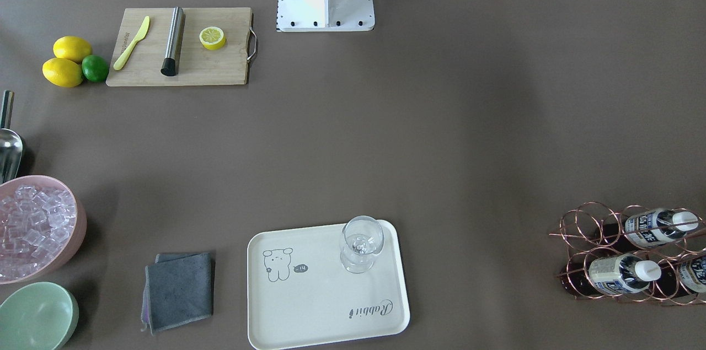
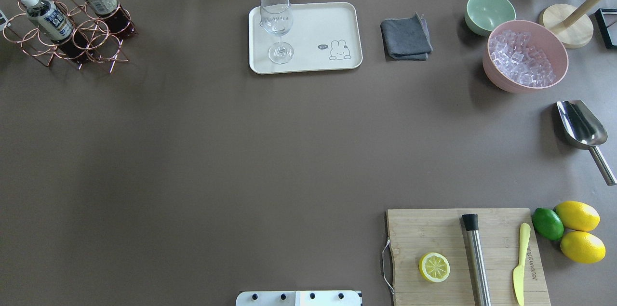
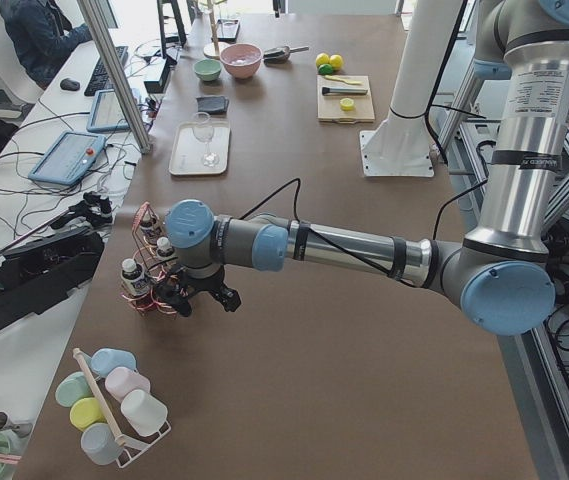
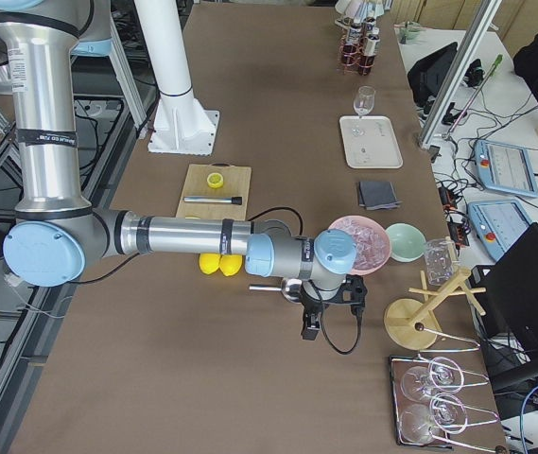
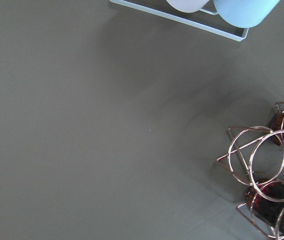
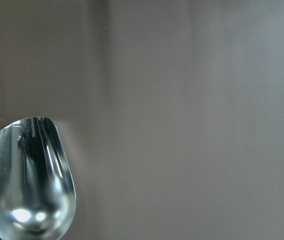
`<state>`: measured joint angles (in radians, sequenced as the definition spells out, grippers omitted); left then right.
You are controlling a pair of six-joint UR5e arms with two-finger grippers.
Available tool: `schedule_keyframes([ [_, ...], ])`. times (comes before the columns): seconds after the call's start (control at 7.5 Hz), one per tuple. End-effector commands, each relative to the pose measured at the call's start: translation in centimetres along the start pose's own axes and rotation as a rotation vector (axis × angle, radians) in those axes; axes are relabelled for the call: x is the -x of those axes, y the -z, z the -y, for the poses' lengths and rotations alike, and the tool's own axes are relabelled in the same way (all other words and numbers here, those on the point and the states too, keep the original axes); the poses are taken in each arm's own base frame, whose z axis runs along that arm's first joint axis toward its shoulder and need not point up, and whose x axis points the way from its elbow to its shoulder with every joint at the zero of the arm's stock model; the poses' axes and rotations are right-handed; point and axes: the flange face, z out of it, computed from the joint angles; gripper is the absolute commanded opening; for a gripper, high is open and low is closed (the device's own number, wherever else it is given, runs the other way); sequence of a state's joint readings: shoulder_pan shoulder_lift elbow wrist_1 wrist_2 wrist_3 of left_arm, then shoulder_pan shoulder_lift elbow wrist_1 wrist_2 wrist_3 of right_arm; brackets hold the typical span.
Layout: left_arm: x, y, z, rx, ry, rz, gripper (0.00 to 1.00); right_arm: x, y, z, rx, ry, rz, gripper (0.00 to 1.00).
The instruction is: Take tea from basket to plate
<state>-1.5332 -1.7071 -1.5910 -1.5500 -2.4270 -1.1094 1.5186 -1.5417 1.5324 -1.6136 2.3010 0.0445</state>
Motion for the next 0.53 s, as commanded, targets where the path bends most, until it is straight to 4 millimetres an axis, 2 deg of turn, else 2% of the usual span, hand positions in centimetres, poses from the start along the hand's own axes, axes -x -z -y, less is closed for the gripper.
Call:
schedule_keyframes([
  [0.0,-5.1,1.8,-1.1,0.001,0.239,-0.006,0.98,0.0,0.0,0.0,0.000,0.000,0.000,1.00],
  [0.13,-6.2,2.5,-1.3,0.002,0.373,-0.003,0.98,0.0,0.0,0.0,-0.001,0.001,0.000,1.00],
  [0.27,-6.8,2.8,-1.6,-0.002,0.378,-0.009,0.98,0.1,0.1,0.0,-0.001,0.001,0.000,1.00],
  [0.4,-8.1,4.1,-2.1,-0.018,0.375,-0.028,0.98,0.1,0.1,0.0,-0.003,0.003,0.002,1.00],
])
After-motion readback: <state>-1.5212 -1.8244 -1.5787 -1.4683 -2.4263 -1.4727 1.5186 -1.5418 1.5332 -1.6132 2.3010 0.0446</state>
